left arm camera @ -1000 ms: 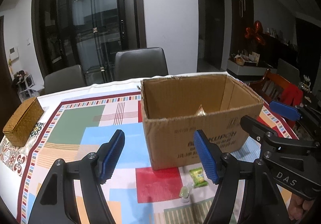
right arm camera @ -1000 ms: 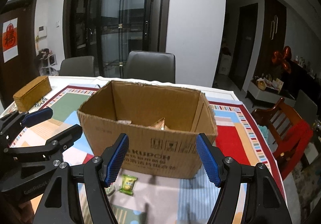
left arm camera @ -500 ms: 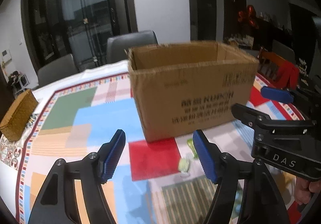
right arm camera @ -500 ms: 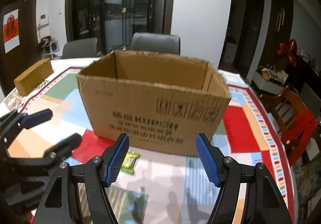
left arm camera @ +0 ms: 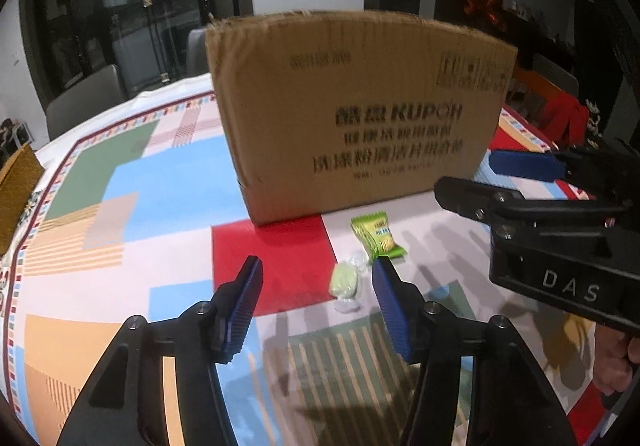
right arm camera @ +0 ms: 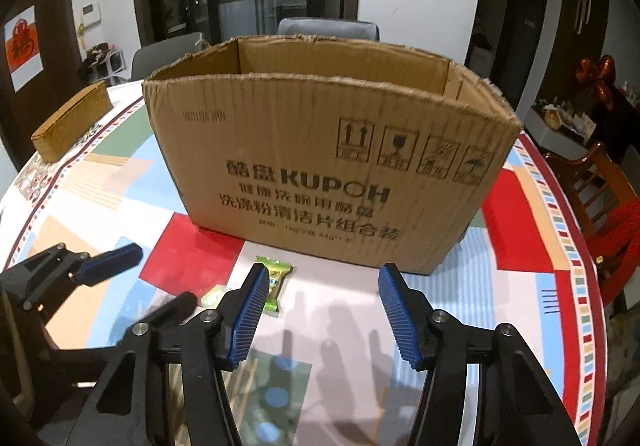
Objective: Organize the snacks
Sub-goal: 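Withdraw both open tools from the box toward the two green candies, then close the left tool on the pale green candy while the right tool grasps the green candy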
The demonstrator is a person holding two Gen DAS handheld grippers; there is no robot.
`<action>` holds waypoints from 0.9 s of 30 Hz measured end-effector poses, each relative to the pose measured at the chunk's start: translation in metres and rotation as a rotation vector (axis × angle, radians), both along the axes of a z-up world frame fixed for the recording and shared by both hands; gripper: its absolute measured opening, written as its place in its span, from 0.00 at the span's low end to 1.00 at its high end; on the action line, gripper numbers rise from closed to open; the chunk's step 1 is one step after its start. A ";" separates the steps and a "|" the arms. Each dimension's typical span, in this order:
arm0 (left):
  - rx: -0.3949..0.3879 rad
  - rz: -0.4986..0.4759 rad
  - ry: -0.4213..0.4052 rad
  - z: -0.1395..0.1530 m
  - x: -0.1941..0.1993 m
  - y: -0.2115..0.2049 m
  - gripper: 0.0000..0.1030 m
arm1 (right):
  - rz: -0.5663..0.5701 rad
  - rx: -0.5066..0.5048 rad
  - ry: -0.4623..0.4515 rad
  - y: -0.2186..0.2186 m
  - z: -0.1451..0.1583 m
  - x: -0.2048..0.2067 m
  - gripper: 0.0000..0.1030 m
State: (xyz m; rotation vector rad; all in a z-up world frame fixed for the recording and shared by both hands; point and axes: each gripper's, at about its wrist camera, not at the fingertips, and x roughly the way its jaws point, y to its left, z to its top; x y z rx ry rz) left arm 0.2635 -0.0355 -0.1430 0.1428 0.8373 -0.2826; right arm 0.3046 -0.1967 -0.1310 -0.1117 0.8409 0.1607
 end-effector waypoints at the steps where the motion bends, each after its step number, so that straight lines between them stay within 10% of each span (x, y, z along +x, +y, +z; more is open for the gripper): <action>1: 0.001 -0.005 0.005 -0.001 0.000 -0.001 0.52 | 0.004 -0.001 0.004 0.001 -0.002 0.001 0.56; 27: 0.016 -0.069 0.050 -0.037 0.016 -0.012 0.34 | 0.123 0.024 0.149 0.036 -0.046 0.031 0.46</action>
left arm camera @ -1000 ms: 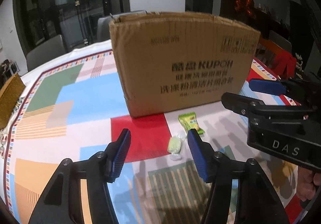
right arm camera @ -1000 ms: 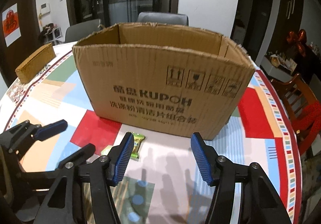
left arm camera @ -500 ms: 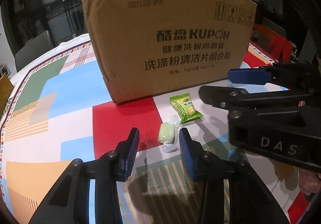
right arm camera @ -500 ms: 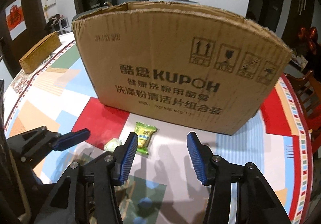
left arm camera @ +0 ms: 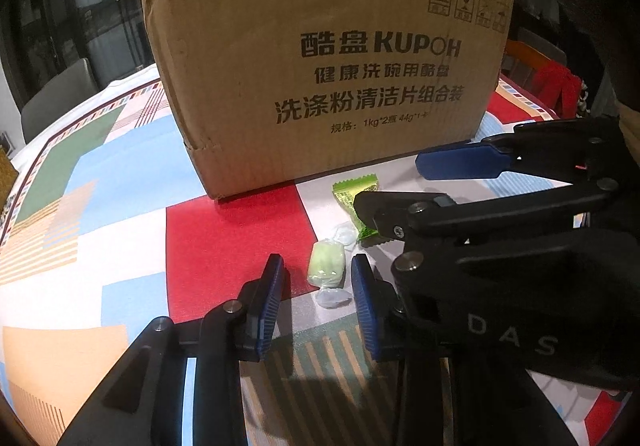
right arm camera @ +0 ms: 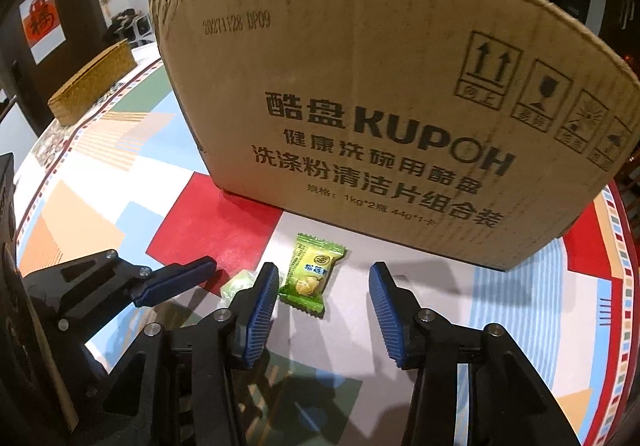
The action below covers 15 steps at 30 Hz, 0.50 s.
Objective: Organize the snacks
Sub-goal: 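Close the left tool on the pale green candy while the right tool grasps the green candy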
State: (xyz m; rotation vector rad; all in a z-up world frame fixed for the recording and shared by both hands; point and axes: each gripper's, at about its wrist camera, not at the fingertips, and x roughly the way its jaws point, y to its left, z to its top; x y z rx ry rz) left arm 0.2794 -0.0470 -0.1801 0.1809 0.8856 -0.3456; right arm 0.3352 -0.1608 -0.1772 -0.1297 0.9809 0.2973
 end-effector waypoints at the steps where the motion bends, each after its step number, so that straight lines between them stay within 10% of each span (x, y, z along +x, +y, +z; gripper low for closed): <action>1: -0.002 0.000 0.000 0.000 0.000 0.001 0.34 | -0.001 -0.001 0.006 0.001 -0.002 0.002 0.46; 15: -0.041 -0.011 0.001 -0.004 0.013 0.010 0.30 | -0.024 -0.016 0.056 0.016 -0.022 0.011 0.36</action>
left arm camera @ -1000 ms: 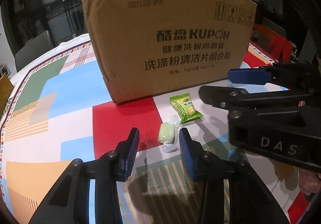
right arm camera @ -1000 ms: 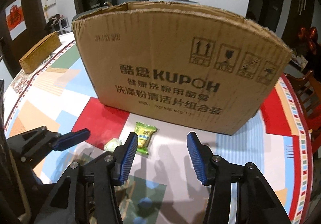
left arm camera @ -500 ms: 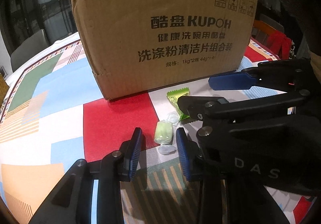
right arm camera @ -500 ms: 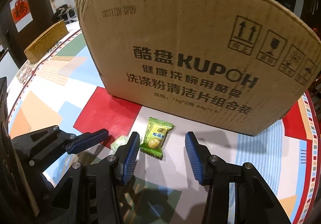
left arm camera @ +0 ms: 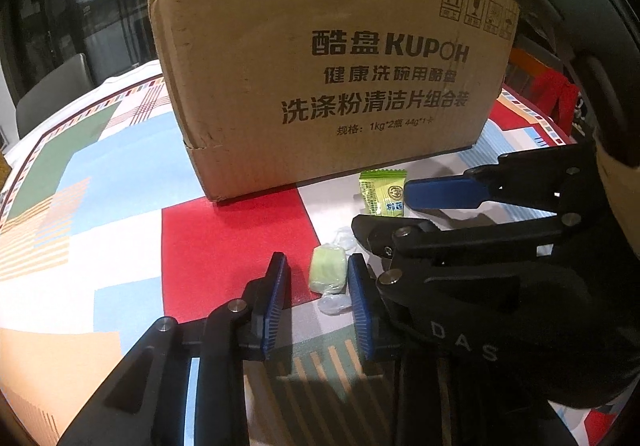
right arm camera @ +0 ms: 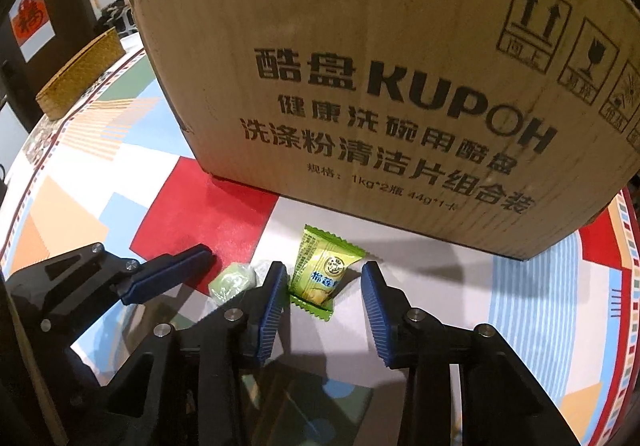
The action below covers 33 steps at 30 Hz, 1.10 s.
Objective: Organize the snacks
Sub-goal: 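Close the left tool on the pale green candy while the right tool grasps the green candy, then lift both held candies and carry them over the cardboard box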
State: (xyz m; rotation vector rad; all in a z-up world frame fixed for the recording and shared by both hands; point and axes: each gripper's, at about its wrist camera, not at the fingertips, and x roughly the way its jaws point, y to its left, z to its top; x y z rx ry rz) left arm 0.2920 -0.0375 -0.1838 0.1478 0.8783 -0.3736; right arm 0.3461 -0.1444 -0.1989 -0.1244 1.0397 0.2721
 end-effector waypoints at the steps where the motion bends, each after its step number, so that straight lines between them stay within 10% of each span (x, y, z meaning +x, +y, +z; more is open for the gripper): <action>1: -0.001 -0.001 0.000 0.000 0.000 0.000 0.30 | -0.002 0.003 0.002 0.000 0.000 0.000 0.35; 33: 0.009 0.041 -0.017 0.020 -0.013 -0.006 0.18 | -0.067 0.047 -0.075 -0.040 0.030 -0.029 0.21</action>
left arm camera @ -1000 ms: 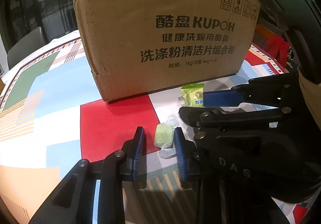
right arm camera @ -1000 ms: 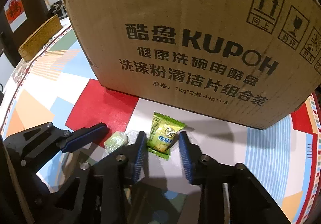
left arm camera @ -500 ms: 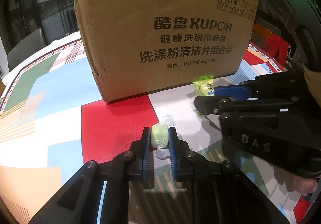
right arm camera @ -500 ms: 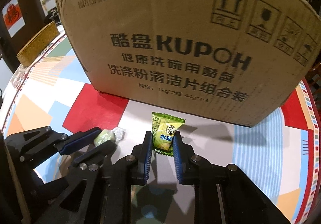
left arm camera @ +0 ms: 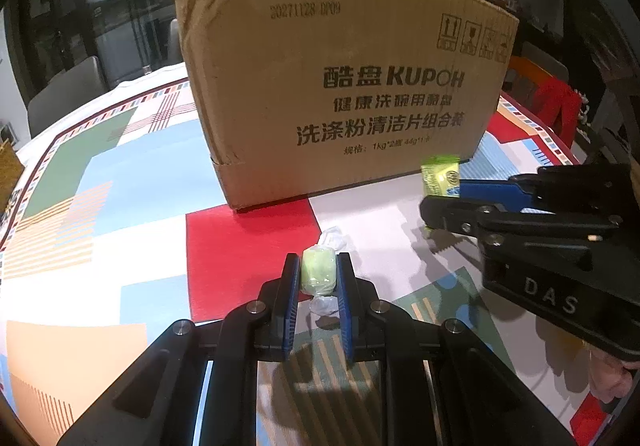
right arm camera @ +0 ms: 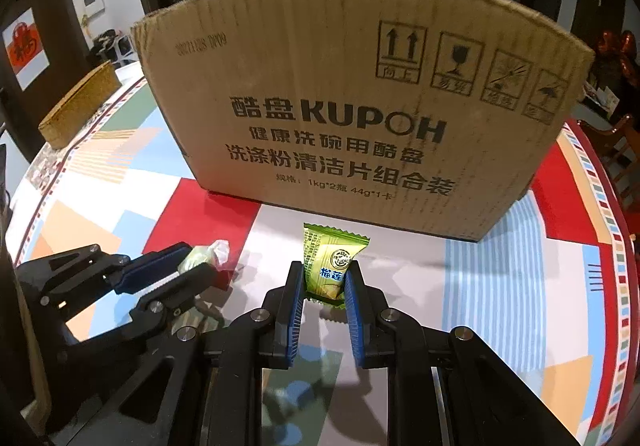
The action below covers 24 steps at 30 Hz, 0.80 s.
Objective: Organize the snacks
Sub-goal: 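Lift both held candies and carry them over the cardboard box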
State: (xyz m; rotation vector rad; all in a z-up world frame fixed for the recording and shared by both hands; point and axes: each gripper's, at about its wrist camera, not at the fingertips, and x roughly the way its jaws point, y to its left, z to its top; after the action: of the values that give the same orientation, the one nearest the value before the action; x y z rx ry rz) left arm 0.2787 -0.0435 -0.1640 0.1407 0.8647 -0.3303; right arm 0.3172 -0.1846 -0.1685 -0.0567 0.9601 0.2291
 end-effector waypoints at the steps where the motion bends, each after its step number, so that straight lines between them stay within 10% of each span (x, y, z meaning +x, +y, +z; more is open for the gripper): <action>1: 0.000 0.004 -0.001 0.001 -0.001 0.000 0.18 | -0.001 -0.001 -0.005 -0.002 0.002 -0.003 0.21; 24: -0.009 0.105 -0.033 0.049 -0.009 0.001 0.18 | -0.047 0.000 -0.124 -0.005 0.053 -0.036 0.21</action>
State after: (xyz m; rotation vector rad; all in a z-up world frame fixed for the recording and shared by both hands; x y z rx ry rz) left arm 0.2693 -0.0423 -0.1150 0.0916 0.8347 -0.2332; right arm 0.2814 -0.1898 -0.1154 -0.0475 0.8375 0.1803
